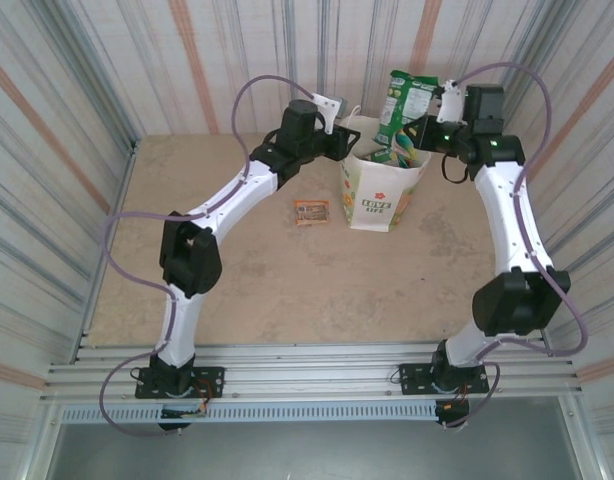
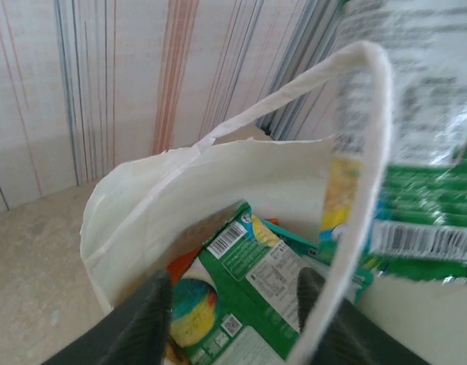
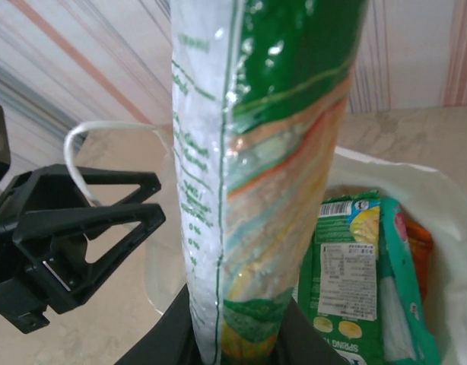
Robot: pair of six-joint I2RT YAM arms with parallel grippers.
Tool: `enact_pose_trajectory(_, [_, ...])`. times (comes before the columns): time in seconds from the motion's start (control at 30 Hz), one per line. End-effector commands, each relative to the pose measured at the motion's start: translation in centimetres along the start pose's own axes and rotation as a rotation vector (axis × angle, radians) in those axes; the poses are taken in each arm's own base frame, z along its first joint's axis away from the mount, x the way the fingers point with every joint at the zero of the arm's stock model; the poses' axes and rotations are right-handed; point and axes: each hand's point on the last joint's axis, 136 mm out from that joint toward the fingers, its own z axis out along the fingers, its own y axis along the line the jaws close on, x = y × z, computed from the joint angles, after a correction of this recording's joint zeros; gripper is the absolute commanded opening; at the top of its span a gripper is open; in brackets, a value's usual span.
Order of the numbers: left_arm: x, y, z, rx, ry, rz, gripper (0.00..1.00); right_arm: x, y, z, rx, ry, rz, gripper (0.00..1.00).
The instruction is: Place the snacks into the paper bag
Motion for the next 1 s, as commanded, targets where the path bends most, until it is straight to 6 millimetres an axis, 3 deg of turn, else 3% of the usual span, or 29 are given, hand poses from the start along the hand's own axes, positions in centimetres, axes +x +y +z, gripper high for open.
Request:
enact_pose_trajectory(0.0, [-2.8,-1.2,-0.2,0.037,-0.090,0.003,0.23,0.3,0.9,0.3,0.007,0.049,-0.022,0.02])
enact_pose_trajectory(0.1, [-3.0,-1.8,-0.7,0.064,-0.098,-0.004,0.05,1.1,0.5,1.0,0.029,0.095,-0.027,0.02])
enact_pose_trajectory(0.13, [-2.9,-2.0,-0.9,0.071,-0.099,-0.008,0.01,1.7,0.1,1.4,0.035,0.120,-0.019,0.02])
enact_pose_trajectory(0.17, [-3.0,-2.2,-1.3,0.078,-0.105,-0.009,0.00,1.1,0.5,1.0,0.033,0.110,-0.028,0.02])
enact_pose_trajectory(0.47, [-2.9,-3.9,-4.0,0.111,-0.117,0.012,0.00,2.9,0.5,1.4,0.079,0.229,-0.062,0.03])
enact_pose_trajectory(0.97, [-2.5,-4.3,-4.1,0.129,-0.106,0.017,0.00,6.0,1.9,5.0,0.017,0.420,-0.093,0.03])
